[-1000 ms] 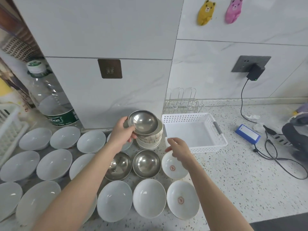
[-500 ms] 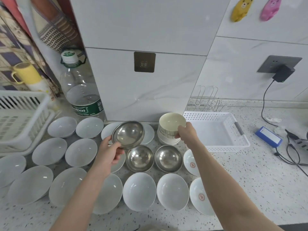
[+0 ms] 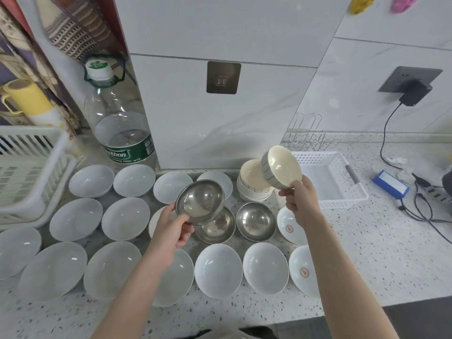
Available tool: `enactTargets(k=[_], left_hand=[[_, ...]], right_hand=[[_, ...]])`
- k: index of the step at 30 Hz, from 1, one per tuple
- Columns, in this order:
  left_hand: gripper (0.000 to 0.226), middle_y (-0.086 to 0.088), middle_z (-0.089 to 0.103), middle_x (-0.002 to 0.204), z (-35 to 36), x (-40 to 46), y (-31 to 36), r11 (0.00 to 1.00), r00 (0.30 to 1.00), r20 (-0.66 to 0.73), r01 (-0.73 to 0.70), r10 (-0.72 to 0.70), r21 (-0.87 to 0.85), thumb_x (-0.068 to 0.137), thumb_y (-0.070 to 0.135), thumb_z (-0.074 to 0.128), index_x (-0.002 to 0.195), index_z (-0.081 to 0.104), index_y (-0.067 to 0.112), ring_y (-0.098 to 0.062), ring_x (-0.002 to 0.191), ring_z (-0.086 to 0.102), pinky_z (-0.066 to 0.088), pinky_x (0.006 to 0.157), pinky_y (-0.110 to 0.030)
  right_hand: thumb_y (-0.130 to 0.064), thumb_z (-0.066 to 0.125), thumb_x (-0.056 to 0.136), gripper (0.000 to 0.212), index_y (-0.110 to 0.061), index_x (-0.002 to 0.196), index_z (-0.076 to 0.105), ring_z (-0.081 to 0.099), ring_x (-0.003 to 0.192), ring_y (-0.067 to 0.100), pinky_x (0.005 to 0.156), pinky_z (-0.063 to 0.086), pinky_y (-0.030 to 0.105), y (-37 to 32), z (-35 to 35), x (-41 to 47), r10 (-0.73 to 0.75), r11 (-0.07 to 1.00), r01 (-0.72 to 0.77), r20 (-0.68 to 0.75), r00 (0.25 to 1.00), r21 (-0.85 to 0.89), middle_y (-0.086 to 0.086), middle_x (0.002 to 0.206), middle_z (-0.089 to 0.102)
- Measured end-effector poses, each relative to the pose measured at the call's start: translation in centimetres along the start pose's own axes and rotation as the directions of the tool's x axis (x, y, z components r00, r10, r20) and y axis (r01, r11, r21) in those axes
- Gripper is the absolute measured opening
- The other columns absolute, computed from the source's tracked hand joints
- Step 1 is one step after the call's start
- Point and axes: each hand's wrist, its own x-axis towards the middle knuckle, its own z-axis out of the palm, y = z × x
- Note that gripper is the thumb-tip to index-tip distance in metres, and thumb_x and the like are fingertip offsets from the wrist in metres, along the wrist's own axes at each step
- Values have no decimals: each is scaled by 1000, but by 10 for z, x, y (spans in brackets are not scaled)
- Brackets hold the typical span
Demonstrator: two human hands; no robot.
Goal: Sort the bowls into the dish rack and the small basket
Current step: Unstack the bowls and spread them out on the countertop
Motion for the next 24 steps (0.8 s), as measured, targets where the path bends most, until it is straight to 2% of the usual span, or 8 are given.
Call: enactTargets(k=[7,10,14,18,21,24], left_hand=[[35,-3,58,53,23,-12,-14,994,983,181,20,-39,106,93,7,53,122,57,26,-11,43,42,27,34,-18],[38,-3,56,51,47,-17,-20,988,971,231,28,-63,153,94,4,51,120,56,31,-10,38,40,26,34,-17],[39,-5,56,53,86,-27,-30,985,972,216,52,-88,166,94,5,53,125,51,29,-10,40,42,26,35,-17],[37,-6,54,55,127,-37,-44,987,979,183,62,-89,146,95,3,52,128,53,20,-10,40,39,27,35,-17],[42,-6,52,55,160,-48,-62,992,990,111,82,-92,96,95,4,52,136,48,13,-10,39,36,25,34,-17],[36,-4,51,53,191,-57,-79,997,996,44,71,-72,21,97,3,51,129,51,20,-10,39,35,21,35,-18]], right_hand=[[-5,38,88,29,-20,103,58,30,43,12,41,24,20,40,-67,-57,41,989,-10,-209,977,150,11,58,60],[-3,36,89,33,-14,114,54,37,49,14,38,28,18,58,-100,-68,64,983,-9,-299,952,182,11,61,60],[-2,35,90,39,-9,126,50,32,40,10,36,25,18,75,-148,-63,87,988,-32,-365,927,153,16,63,59],[-6,38,90,42,-14,130,48,31,38,10,37,26,20,88,-193,-42,104,993,-80,-352,930,81,13,59,63],[-7,39,92,41,-20,130,48,32,37,9,37,28,20,93,-225,-24,109,994,-110,-301,947,12,10,54,64],[-8,40,92,45,-28,132,48,43,43,10,39,32,20,98,-252,-5,100,990,-119,-219,970,-73,10,56,66]])
